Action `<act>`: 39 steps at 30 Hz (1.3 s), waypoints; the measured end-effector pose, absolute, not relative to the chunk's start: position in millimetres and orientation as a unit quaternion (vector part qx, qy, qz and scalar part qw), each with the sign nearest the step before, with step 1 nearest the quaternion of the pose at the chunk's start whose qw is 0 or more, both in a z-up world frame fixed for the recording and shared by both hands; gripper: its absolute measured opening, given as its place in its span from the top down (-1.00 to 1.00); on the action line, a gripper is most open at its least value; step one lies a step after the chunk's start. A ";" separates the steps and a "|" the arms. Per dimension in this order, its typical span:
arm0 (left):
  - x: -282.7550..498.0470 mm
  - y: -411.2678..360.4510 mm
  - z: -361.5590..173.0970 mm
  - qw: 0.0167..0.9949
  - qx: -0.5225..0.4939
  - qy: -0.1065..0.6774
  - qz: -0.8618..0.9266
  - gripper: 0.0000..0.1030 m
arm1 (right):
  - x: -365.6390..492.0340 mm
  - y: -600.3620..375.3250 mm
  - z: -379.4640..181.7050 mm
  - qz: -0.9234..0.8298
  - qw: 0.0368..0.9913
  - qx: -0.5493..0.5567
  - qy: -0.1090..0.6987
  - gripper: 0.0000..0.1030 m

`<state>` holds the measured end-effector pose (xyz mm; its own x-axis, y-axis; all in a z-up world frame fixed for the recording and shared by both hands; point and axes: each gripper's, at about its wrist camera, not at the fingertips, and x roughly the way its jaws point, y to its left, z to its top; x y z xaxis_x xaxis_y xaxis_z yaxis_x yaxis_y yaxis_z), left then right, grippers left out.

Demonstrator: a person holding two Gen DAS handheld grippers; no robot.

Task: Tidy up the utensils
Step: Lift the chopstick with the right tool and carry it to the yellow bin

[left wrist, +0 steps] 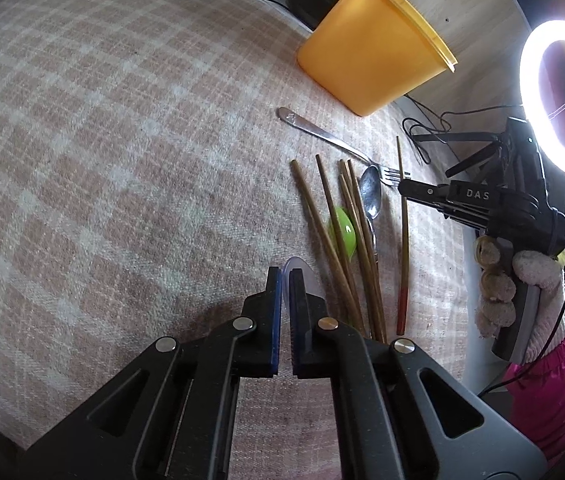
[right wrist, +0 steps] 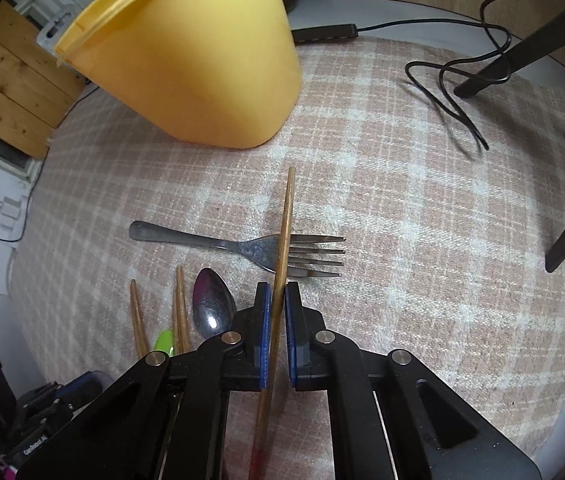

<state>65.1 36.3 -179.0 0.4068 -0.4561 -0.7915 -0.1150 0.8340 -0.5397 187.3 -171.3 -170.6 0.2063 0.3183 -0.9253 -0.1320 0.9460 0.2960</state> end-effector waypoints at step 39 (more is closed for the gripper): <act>122.7 54.7 -30.4 0.897 -0.182 0.385 -0.116 1.00 | 146.5 -196.2 -64.9 0.155 0.873 0.069 0.457 0.91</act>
<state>122.7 54.7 -30.4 0.6764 -0.3488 -0.6487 0.0685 0.9067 -0.4161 146.5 -196.2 -64.9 0.5347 0.3340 -0.7762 -0.2079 0.9423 0.2623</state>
